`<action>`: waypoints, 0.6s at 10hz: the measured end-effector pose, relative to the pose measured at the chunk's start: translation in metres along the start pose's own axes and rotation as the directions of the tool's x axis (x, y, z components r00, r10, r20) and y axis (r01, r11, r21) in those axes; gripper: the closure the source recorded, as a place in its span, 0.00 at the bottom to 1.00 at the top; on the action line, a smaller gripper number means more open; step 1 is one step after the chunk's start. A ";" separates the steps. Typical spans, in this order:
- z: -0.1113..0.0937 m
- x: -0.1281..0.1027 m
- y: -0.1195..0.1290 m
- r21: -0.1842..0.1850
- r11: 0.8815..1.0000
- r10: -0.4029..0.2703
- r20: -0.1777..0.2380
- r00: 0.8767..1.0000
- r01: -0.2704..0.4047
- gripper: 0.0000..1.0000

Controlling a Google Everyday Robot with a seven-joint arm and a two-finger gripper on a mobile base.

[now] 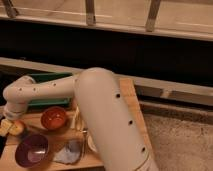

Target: Place apple in purple bowl

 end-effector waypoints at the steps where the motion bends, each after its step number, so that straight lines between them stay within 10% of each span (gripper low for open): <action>1: 0.002 0.003 -0.003 -0.004 1.000 0.010 0.003 1.000 -0.010 0.25; 3: 0.004 0.009 -0.009 -0.008 1.000 0.026 0.006 1.000 -0.026 0.27; 6: 0.005 0.015 -0.010 -0.009 0.999 0.034 0.005 0.999 -0.034 0.55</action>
